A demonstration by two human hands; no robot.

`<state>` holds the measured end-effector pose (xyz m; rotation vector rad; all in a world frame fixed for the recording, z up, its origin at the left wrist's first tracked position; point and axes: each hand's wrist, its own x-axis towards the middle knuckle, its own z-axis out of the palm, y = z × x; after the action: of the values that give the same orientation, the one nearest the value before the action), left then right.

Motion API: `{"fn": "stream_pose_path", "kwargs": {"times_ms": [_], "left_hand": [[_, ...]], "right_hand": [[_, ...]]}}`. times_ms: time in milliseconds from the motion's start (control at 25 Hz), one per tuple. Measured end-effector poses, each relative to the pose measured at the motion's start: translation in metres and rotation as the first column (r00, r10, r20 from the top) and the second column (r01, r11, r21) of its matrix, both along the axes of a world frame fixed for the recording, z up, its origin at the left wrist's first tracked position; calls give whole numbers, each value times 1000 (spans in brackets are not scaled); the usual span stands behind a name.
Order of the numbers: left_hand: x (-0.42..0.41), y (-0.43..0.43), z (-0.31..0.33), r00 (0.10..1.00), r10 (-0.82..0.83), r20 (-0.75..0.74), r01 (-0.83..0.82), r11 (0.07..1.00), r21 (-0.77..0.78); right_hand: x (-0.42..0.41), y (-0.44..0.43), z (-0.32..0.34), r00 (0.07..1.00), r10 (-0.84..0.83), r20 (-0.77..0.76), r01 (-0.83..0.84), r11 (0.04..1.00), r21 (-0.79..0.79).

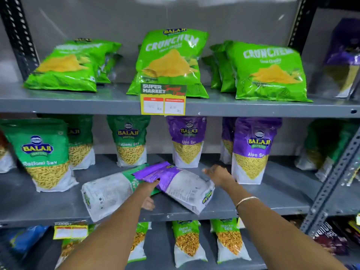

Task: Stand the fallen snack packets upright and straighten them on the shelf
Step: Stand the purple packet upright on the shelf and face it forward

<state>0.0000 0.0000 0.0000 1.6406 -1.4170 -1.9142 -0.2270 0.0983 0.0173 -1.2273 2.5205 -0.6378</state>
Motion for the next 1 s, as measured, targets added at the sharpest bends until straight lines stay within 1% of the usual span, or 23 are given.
{"fn": "stream_pose_path", "kwargs": {"times_ms": [80,120,160,240,280,360,400,480,600,680,760,840,920,1000], "left_hand": [[-26,-2,-10,990,83,-114,-64,985,158],[-34,-3,-13,980,121,-157,-86,973,212],[-43,-8,-20,967,171,-189,-126,966,226],[-57,-12,-25,947,237,-218,-187,956,227],[-59,-12,-24,938,272,-213,-222,947,232],[-58,-6,-19,932,290,-219,-246,947,209],[-56,-6,-16,932,282,-228,-238,950,202],[-53,-5,-5,933,264,-245,-228,959,166],[-52,-15,26,951,185,-247,-183,983,33],[-54,-24,48,972,86,-220,-105,992,-73],[-62,-35,62,981,-9,-195,-34,976,-215],[-74,-41,71,980,-51,-193,-19,938,-345],[-88,-45,70,977,-76,-197,-20,895,-445],[-101,-50,60,975,-105,-196,-4,872,-489]], "right_hand": [[-19,-14,-10,989,72,132,-89,988,129],[-24,-23,-14,972,87,216,-126,977,175],[-25,-26,-14,949,89,302,-160,963,217],[-32,-31,-13,906,124,406,-232,945,229],[-38,-32,-12,888,158,432,-276,935,225],[-45,-35,-7,850,194,490,-344,908,238],[-45,-37,-6,827,198,527,-364,902,233],[-46,-41,-4,806,225,547,-403,886,229],[-45,-43,8,790,256,558,-424,884,195],[-45,-44,13,804,277,527,-399,908,131],[-47,-48,9,820,275,503,-329,944,21],[-52,-57,-6,849,231,475,-198,973,-120],[-49,-55,-15,885,180,429,-74,965,-252],[-40,-48,-20,885,114,451,53,938,-342]]}}
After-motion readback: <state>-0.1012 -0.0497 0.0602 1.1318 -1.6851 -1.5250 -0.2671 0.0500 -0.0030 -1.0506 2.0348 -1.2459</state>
